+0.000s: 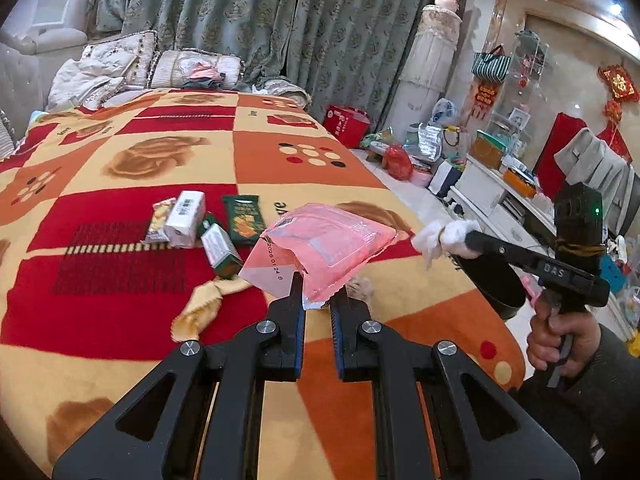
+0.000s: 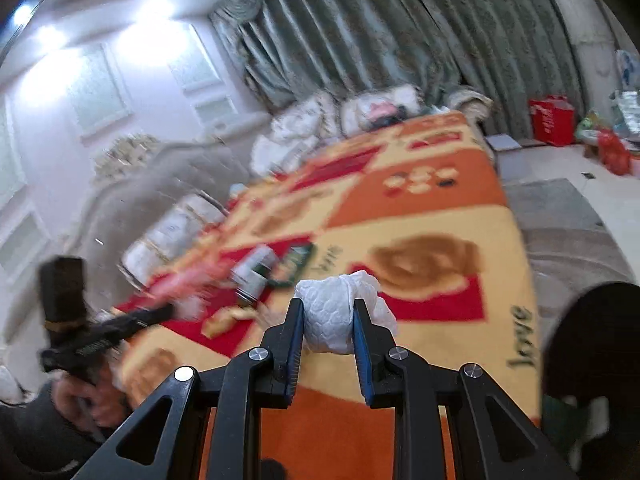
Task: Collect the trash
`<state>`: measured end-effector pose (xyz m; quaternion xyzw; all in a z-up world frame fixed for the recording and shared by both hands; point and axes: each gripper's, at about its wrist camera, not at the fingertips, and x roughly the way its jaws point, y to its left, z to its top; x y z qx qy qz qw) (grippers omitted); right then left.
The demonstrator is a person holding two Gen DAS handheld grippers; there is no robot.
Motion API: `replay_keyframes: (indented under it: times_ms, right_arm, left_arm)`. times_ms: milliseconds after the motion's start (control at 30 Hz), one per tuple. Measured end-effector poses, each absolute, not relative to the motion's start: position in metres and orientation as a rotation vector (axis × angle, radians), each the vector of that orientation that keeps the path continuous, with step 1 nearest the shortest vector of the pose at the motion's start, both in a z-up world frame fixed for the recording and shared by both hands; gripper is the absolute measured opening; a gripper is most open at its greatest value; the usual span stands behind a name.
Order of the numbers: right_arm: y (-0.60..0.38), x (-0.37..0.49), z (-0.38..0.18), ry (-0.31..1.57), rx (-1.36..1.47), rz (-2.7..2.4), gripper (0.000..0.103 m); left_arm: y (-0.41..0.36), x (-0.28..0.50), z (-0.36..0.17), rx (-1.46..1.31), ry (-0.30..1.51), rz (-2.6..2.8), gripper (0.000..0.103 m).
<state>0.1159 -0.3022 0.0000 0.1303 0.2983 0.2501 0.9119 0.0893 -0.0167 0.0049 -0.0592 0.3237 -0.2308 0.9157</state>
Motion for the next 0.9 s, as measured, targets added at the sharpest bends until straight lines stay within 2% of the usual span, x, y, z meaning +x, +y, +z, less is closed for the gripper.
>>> replay_keyframes:
  times_ms: [100,900]
  right_arm:
    - [-0.311,0.109,0.007,0.565,0.264,0.511,0.022]
    - [-0.330,0.092,-0.001,0.613,0.177,0.351,0.022]
  left_arm:
    - [-0.027,0.084,0.002,-0.106,0.672,-0.482,0.009]
    - [-0.042,0.030,0.018,-0.065,0.629,-0.517,0.009]
